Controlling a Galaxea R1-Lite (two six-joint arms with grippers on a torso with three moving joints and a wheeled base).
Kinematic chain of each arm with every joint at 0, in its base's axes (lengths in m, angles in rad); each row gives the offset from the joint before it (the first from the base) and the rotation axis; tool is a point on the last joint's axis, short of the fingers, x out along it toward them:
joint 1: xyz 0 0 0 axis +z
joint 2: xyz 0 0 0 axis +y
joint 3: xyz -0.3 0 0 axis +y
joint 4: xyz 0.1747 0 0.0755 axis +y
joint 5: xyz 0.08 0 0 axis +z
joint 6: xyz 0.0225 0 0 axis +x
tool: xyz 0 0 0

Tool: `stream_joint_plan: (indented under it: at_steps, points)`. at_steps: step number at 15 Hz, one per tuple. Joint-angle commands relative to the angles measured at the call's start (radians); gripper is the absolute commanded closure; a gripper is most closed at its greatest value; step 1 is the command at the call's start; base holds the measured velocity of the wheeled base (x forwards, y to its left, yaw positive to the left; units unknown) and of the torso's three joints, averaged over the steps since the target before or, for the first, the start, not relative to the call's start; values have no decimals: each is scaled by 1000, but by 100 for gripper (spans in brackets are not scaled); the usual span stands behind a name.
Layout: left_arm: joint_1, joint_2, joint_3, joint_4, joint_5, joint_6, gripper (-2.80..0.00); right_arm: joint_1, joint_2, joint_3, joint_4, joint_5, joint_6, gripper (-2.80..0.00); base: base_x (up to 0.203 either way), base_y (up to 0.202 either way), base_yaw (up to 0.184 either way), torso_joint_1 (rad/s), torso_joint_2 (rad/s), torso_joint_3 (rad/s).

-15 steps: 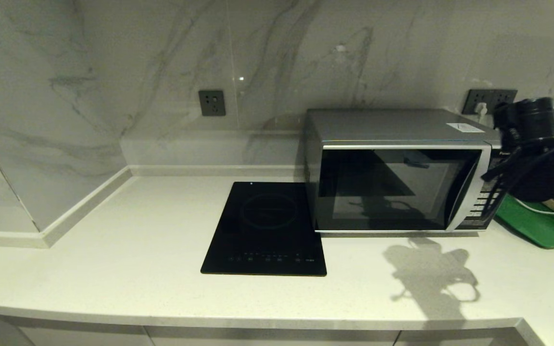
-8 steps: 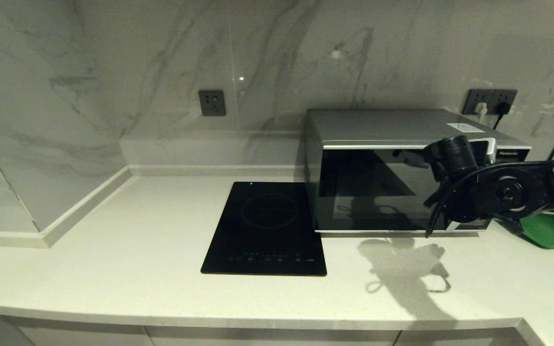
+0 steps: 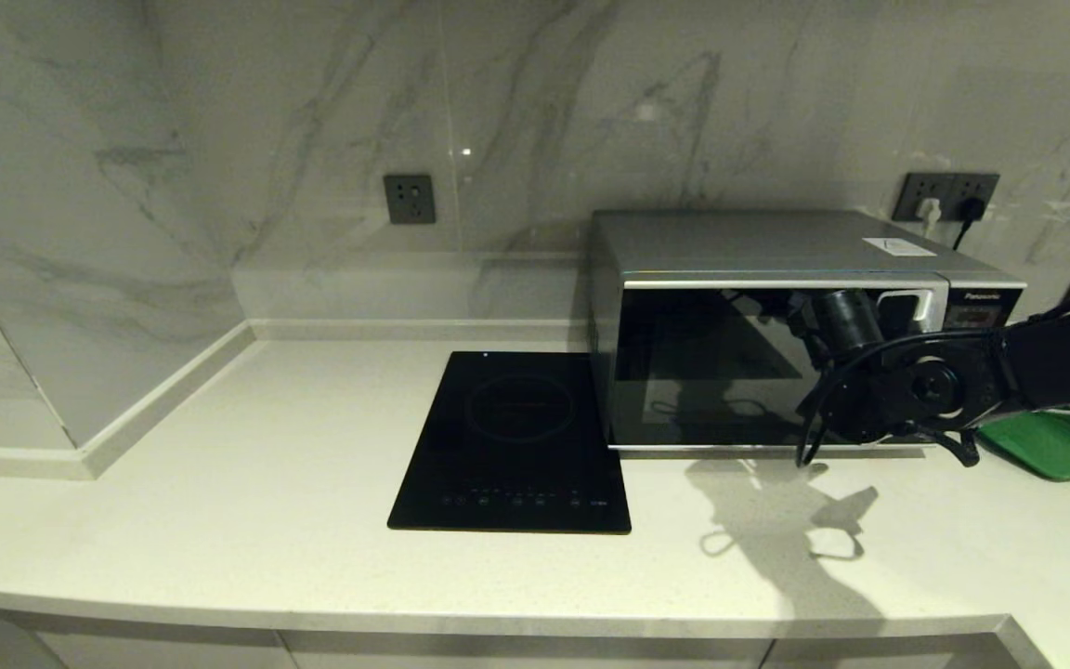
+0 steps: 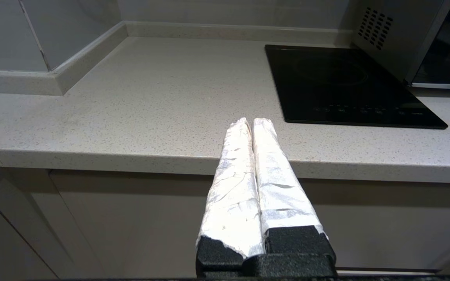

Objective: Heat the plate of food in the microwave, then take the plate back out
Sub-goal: Open the microwave oven

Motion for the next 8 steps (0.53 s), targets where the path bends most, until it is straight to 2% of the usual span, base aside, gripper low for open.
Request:
stream_joint_plan:
  at_steps: [1, 5, 8]
  points:
    - [0, 0, 0, -1, 0, 0, 0, -3, 26, -20, 1, -6, 2, -280, 0, 0, 0, 0, 0, 0]
    - [0, 0, 0, -1, 0, 0, 0, -14, 77, -80, 1, -5, 2, -280, 0, 0, 0, 0, 0, 0]
    - [0, 0, 0, -1, 0, 0, 0, -56, 118, -134, 1, -4, 2, -280, 0, 0, 0, 0, 0, 0]
